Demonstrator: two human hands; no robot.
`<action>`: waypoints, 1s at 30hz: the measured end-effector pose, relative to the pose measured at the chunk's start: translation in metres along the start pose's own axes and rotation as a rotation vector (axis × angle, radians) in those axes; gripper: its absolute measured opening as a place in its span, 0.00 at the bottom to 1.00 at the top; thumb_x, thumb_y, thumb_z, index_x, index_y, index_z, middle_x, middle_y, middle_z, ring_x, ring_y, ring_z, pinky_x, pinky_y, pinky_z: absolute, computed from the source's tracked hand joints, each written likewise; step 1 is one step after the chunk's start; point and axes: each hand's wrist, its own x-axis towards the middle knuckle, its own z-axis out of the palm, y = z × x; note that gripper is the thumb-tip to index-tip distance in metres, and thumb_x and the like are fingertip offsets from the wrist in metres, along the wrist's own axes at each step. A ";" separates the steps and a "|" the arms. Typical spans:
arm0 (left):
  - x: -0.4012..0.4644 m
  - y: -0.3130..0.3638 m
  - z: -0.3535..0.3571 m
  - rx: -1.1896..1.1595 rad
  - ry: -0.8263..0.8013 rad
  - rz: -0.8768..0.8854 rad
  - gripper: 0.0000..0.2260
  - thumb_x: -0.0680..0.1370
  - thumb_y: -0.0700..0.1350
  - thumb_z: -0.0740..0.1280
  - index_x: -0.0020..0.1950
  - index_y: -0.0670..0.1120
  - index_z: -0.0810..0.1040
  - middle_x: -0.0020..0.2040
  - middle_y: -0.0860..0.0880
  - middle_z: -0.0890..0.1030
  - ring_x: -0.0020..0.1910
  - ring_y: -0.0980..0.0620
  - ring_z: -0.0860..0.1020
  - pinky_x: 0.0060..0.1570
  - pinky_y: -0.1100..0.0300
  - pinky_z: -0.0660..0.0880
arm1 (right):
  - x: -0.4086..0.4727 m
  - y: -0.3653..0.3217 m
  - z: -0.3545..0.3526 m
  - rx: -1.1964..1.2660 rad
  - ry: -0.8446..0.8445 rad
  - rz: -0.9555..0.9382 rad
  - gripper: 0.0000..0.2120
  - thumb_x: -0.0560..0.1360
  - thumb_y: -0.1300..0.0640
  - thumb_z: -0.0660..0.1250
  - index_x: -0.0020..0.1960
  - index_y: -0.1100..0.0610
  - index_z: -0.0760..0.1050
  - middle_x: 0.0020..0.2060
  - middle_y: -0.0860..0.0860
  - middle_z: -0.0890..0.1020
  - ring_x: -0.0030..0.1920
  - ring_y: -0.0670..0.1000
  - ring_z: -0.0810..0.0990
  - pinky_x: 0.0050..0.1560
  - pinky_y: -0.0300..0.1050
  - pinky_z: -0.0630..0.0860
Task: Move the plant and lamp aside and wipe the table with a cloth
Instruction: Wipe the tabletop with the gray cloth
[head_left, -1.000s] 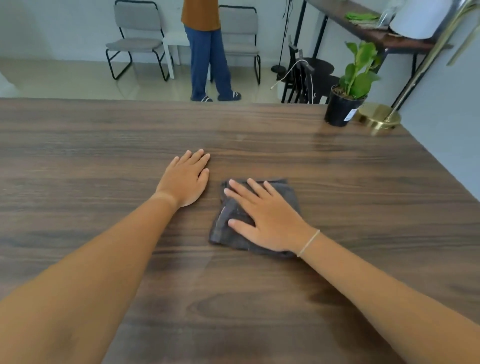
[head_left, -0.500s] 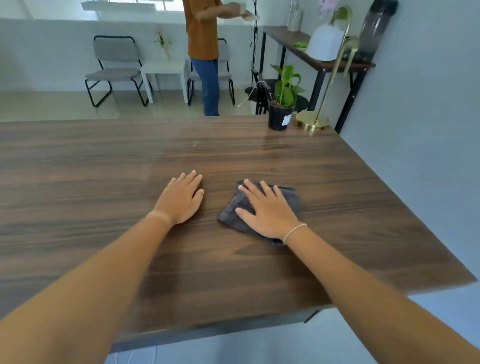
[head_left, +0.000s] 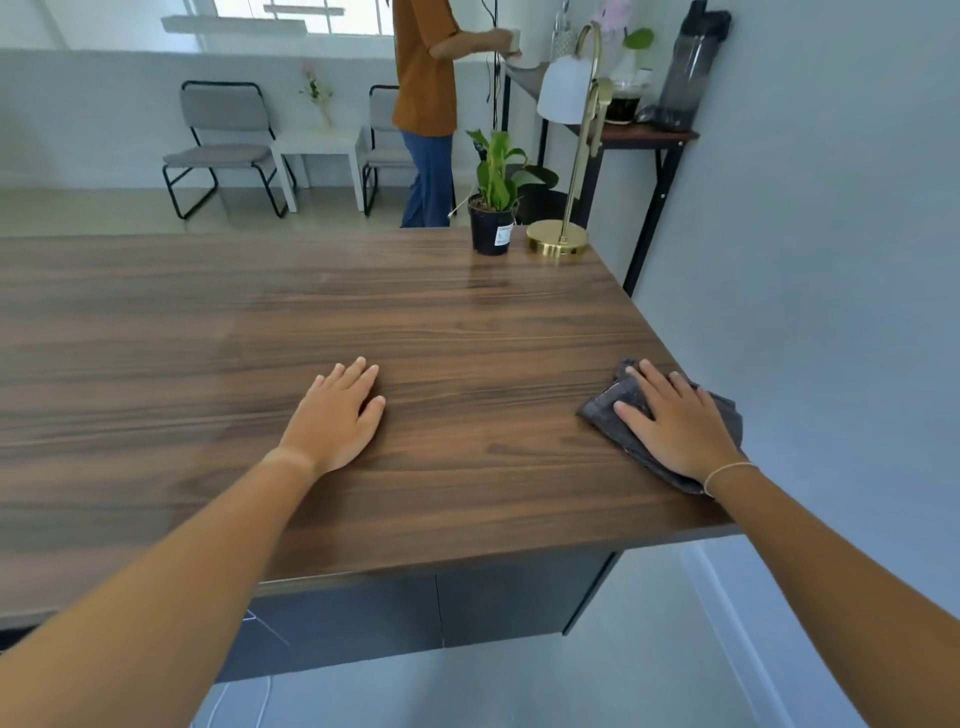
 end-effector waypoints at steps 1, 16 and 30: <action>-0.002 0.000 0.002 0.004 -0.008 0.000 0.23 0.80 0.49 0.53 0.75 0.45 0.57 0.78 0.47 0.55 0.77 0.45 0.52 0.75 0.50 0.47 | -0.001 -0.001 0.001 0.007 0.007 0.010 0.29 0.78 0.39 0.48 0.76 0.48 0.51 0.77 0.47 0.54 0.76 0.56 0.53 0.75 0.57 0.49; -0.009 0.000 0.002 0.021 -0.017 0.023 0.24 0.80 0.51 0.52 0.75 0.45 0.56 0.78 0.47 0.55 0.77 0.45 0.51 0.75 0.50 0.48 | -0.047 -0.011 0.012 0.003 0.099 0.270 0.30 0.77 0.37 0.46 0.75 0.48 0.53 0.77 0.48 0.54 0.76 0.57 0.54 0.74 0.58 0.50; -0.006 0.001 -0.003 -0.019 -0.023 0.032 0.24 0.79 0.51 0.54 0.74 0.44 0.59 0.77 0.45 0.57 0.77 0.43 0.53 0.74 0.49 0.49 | -0.049 -0.019 0.006 0.042 0.057 0.368 0.31 0.76 0.36 0.47 0.76 0.48 0.51 0.77 0.48 0.53 0.76 0.58 0.52 0.74 0.59 0.48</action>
